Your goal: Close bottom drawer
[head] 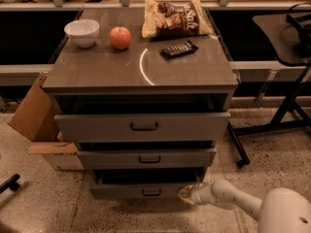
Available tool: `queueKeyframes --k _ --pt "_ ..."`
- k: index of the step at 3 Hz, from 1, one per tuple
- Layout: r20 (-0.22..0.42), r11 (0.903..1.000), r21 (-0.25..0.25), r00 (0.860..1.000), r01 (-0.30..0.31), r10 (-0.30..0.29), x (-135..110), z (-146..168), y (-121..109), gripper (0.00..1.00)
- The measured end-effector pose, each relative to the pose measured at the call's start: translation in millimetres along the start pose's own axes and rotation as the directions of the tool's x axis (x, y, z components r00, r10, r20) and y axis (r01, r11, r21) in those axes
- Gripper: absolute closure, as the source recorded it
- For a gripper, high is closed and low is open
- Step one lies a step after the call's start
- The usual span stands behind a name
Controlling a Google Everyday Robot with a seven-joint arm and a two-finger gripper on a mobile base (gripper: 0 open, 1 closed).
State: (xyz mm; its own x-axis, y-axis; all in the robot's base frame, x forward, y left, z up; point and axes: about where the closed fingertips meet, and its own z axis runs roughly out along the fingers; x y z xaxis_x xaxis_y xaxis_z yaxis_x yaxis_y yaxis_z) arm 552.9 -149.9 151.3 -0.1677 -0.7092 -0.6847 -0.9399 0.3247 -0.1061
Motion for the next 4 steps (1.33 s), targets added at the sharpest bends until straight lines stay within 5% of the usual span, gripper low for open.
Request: queueKeyframes --k 4 --pt "0.081 0.999 -0.007 0.996 -0.044 0.045 -21 9 -43 1.0"
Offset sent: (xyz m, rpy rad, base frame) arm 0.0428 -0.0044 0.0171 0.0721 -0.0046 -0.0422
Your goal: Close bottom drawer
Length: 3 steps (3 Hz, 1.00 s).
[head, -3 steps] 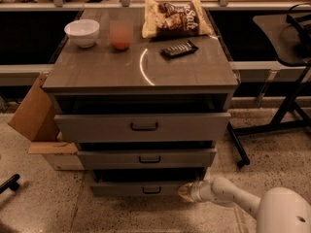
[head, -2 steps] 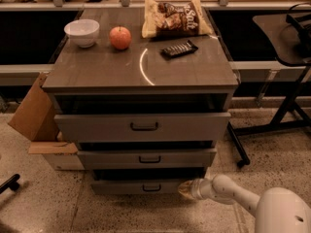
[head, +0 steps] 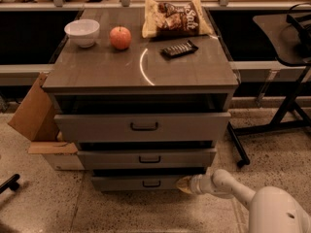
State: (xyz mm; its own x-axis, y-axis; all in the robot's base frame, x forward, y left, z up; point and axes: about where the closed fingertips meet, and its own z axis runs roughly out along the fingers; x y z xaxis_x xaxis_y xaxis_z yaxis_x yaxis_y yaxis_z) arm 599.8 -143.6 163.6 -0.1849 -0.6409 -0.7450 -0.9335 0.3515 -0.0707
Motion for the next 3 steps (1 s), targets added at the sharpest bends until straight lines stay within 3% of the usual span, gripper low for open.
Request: queueKeyframes --k 2,3 --pt "0.031 0.9998 -0.019 1.0 0.006 -0.006 -5 5 -11 1.0" --pt "0.063 0.9909 -0.096 0.994 0.094 -0.088 -3 -19 2 1.0"
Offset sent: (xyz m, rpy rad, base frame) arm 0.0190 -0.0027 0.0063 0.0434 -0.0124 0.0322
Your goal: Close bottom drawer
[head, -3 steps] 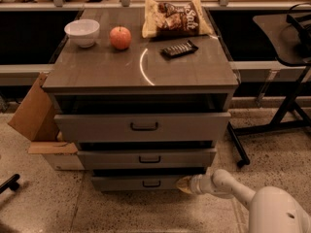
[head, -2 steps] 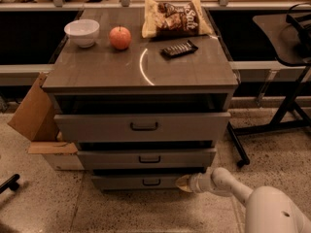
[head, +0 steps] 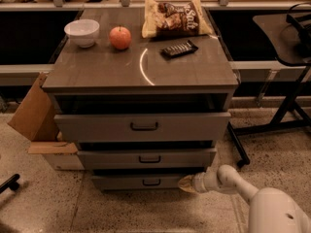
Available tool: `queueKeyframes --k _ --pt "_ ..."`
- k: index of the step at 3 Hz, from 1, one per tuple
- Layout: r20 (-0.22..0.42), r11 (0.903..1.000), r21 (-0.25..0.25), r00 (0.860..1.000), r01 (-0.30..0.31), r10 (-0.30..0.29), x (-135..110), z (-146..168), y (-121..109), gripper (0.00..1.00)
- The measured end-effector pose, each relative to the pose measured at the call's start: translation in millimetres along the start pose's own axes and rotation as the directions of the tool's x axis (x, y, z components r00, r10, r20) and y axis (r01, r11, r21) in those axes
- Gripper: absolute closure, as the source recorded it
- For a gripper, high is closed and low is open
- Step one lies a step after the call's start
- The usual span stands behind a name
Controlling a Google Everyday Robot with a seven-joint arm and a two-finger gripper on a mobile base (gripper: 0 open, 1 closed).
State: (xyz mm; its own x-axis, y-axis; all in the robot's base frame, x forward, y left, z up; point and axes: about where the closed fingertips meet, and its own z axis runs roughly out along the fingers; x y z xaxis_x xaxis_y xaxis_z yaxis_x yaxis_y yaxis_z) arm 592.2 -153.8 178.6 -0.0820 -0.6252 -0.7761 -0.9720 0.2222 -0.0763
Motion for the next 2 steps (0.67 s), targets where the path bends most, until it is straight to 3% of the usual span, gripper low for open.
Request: queueKeyframes --k 1,2 --pt "0.041 0.9917 -0.104 0.997 0.076 -0.072 -7 -29 36 1.0" --pt "0.113 0.9777 -0.148 0.985 0.149 -0.133 -21 -72 70 1.0"
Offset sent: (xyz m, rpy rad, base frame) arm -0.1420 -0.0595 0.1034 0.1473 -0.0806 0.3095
